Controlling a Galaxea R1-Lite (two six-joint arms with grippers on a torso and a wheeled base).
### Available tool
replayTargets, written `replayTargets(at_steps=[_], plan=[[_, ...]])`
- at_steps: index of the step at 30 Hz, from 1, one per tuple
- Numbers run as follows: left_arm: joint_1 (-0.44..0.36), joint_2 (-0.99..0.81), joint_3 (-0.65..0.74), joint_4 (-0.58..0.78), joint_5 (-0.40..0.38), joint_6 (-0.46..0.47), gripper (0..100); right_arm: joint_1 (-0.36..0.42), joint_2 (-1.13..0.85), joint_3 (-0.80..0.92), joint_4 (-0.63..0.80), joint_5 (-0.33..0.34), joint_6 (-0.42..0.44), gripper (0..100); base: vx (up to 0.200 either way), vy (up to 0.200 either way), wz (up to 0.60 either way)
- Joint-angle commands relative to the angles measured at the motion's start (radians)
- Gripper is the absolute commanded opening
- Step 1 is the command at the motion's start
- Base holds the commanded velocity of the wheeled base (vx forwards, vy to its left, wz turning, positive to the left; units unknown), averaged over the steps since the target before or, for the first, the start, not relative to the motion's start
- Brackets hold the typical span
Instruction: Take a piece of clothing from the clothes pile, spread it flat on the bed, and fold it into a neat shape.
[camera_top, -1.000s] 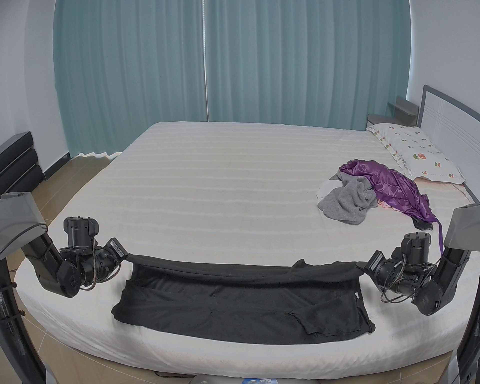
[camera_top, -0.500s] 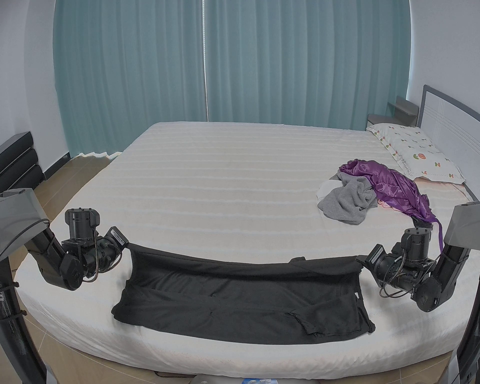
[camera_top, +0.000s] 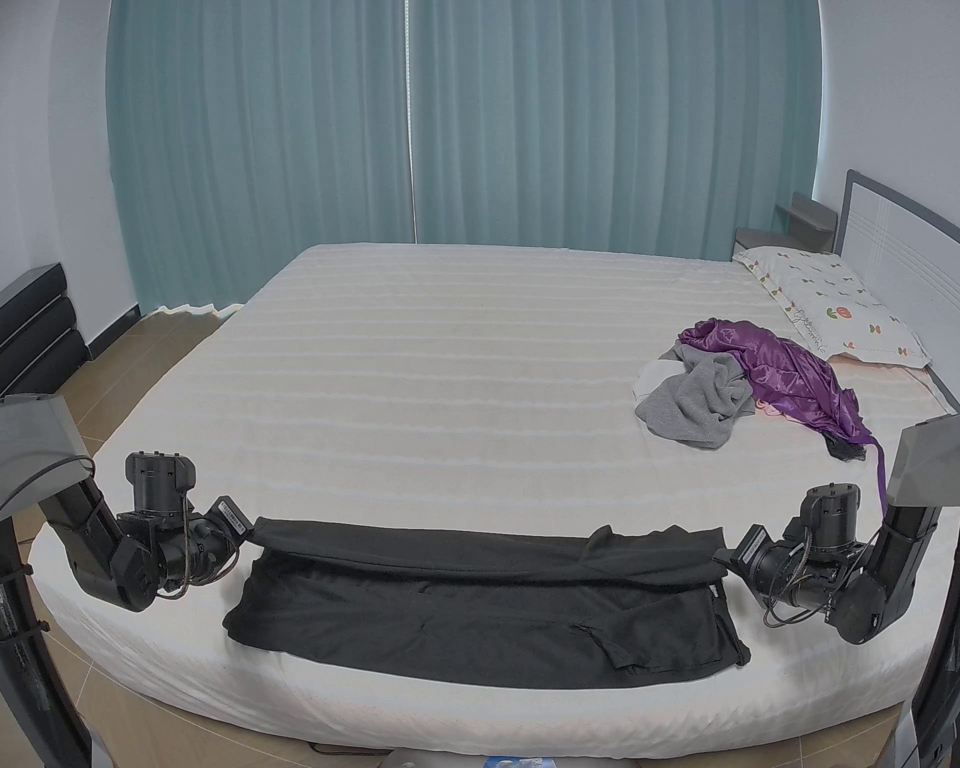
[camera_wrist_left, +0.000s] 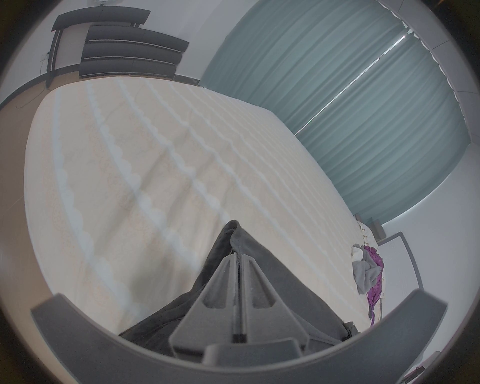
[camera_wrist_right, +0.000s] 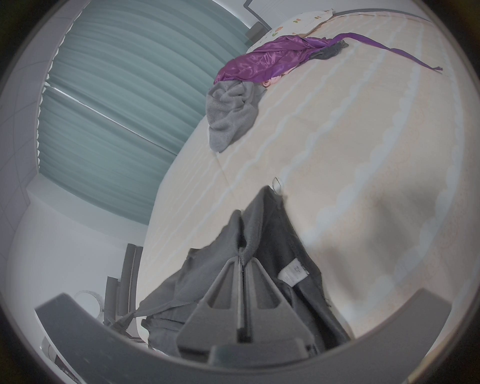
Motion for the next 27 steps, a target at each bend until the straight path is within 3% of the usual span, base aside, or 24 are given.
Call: replayTargets(at_steps=[1, 18, 19, 20, 21, 27], plan=[[0.0, 0.016, 0.023, 0.0, -0.001, 0.003, 0, 0.006, 0.046, 0.018, -0.002, 0.0, -0.023, 0, 0.0, 0.0, 0.0], [-0.003, 0.039, 0.087, 0.0, 0.0, 0.019, 0, 0.021, 0.106, 0.038, -0.025, 0.0, -0.049, 0, 0.0, 0.0, 0.0], [-0.003, 0.039, 0.09, 0.0, 0.0, 0.019, 100, 0.021, 0.106, 0.036, -0.025, 0.0, -0.049, 0, 0.0, 0.0, 0.0], [-0.003, 0.039, 0.09, 0.0, 0.0, 0.019, 100, 0.021, 0.106, 0.036, -0.025, 0.0, -0.049, 0, 0.0, 0.0, 0.0], [-0.003, 0.037, 0.092, 0.0, 0.0, 0.018, 100, 0.021, 0.102, 0.036, -0.025, 0.0, -0.049, 100, 0.0, 0.0, 0.0], [0.009, -0.009, 0.07, -0.02, -0.004, 0.006, 100, 0.001, 0.023, 0.033, -0.025, 0.002, -0.043, 100, 0.0, 0.0, 0.0]])
